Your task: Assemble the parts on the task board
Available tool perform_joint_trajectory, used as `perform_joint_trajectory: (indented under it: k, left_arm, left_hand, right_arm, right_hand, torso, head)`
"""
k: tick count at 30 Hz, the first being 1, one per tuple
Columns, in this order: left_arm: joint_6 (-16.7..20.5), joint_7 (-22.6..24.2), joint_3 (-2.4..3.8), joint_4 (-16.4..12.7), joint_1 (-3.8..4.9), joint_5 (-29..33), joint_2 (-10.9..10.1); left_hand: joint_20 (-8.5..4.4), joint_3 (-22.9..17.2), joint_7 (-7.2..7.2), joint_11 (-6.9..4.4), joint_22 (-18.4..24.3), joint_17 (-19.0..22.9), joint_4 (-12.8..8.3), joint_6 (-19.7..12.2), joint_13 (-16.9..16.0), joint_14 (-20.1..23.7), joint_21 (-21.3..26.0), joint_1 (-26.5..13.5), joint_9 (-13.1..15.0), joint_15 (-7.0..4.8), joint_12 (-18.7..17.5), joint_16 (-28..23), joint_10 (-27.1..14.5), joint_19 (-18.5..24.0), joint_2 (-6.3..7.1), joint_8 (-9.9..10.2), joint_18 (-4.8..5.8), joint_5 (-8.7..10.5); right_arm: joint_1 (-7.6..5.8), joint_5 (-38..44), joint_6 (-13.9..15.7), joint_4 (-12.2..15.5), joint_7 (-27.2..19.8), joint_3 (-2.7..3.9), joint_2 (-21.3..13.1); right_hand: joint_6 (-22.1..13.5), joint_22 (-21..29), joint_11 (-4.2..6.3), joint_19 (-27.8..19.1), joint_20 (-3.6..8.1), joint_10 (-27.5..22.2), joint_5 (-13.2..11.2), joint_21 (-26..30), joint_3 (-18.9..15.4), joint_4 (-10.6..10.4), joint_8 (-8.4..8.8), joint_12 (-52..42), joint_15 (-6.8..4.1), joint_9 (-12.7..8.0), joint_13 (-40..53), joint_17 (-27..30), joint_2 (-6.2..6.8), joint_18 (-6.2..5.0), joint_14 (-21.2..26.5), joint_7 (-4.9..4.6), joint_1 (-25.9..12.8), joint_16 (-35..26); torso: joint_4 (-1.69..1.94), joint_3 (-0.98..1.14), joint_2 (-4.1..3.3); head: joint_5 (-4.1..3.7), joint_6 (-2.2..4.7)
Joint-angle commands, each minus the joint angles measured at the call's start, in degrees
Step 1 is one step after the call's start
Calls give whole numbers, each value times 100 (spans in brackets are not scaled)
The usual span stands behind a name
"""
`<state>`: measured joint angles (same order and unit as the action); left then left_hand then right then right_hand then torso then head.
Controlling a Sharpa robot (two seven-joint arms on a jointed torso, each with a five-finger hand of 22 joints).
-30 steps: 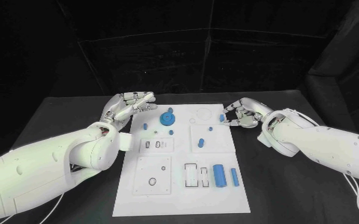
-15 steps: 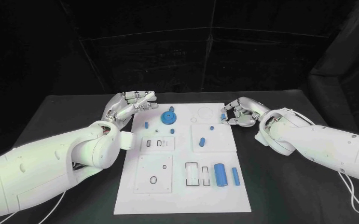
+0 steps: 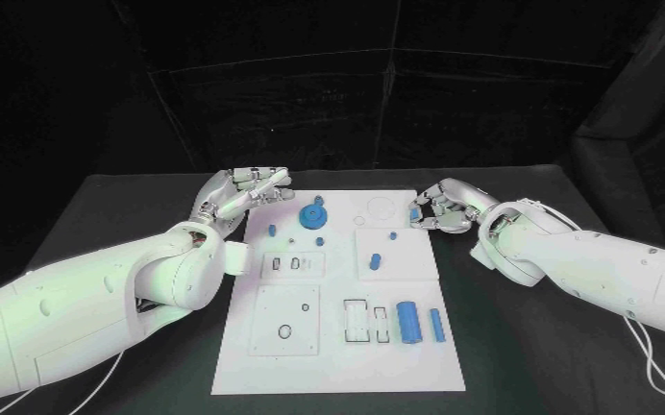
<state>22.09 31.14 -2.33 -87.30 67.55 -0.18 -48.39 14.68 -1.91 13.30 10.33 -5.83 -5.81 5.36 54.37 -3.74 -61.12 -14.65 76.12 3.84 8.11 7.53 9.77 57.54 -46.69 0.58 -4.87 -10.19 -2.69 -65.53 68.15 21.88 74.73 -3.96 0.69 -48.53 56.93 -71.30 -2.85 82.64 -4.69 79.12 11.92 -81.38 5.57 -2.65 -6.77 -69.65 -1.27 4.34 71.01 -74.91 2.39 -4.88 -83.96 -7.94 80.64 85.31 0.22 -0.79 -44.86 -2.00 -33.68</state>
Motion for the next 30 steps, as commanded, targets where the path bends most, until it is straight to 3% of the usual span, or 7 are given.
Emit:
perform_joint_trajectory:
  k: [1, 10, 18, 22, 25, 30]
  left_arm:
    - [-64, 25, 5, -4, 6, -6, 0]
    - [-62, 20, 5, -3, 6, -6, -7]
    - [-62, 20, 5, -6, 6, -6, -25]
    - [-58, 26, 5, -11, 7, -6, -43]
    - [-57, 28, 5, -14, 7, -6, -50]
    - [-66, 27, 5, 1, 8, -6, -38]
  left_hand:
    - [14, -6, 17, 16, 9, -4, -30, 36, 7, -22, 20, -7, -4, 1, -29, -40, -4, -39, -63, 20, -38, -11]
    - [14, -6, 17, 16, 9, -4, -30, 36, 7, -22, 20, -7, -4, 1, -29, -40, -4, -39, -63, 20, -38, -11]
    - [14, -6, 18, 16, 10, -4, -31, 36, 7, -22, 20, -7, -4, 1, -30, -40, -5, -39, -64, 21, -38, -11]
    - [14, -5, 21, 21, 14, -3, -39, 32, 9, -20, 23, -8, -5, 4, -42, -49, -14, -42, -74, 30, -36, -11]
    - [14, -5, 21, 21, 14, -3, -39, 32, 9, -20, 23, -8, -5, 4, -42, -49, -14, -42, -74, 30, -36, -11]
    - [14, -13, 12, 17, 17, -2, -46, 39, 9, -21, 25, -3, -5, 4, -46, -54, -10, -44, -95, 33, -36, -11]
  right_arm:
    - [-8, -9, -44, -1, -22, 3, 11]
    - [-7, -9, 61, -4, -59, 3, 36]
    - [-6, -19, 537, 109, 83, 4, 15]
    - [-7, -48, 670, 308, 240, 5, -65]
    - [-10, -60, 739, 589, 408, 8, -151]
    - [-20, -60, 804, 1081, 711, 12, -223]
  right_hand:
    - [138, -10, 42, 23, 44, 38, -89, -35, 100, 24, -64, -44, -56, 15, 20, -302, -95, 115, -381, 33, 3, 29]
    - [584, -39, 174, 35, 136, 66, -181, -47, 388, 135, -236, -75, -163, 75, 62, -336, -230, 120, -387, 194, 18, 37]
    - [659, -85, 211, 56, 182, 69, -201, -67, 567, 178, -242, -45, -201, 81, 46, -386, -295, 131, -397, 231, -48, 52]
    - [632, -102, 207, 67, 188, 65, -195, -76, 616, 180, -214, -23, -203, 72, 33, -394, -300, 135, -398, 225, -99, 53]
    - [609, -104, 202, 70, 190, 65, -190, -77, 652, 192, -190, -14, -201, 64, 30, -396, -292, 136, -398, 217, -123, 53]
    - [603, -102, 200, 71, 190, 63, -186, -76, 711, 228, -175, -2, -200, 60, 24, -400, -293, 136, -399, 213, -120, 53]
  torso:
    - [3, 1, 5]
    - [3, 2, 4]
    - [-6, 3, 10]
    - [-4, -17, 19]
    - [0, -19, 23]
    - [6, -45, 73]
  head:
    - [-4, -6]
    - [-8, -20]
    - [-16, -25]
    - [-18, -17]
    - [-14, -16]
    - [-13, -47]
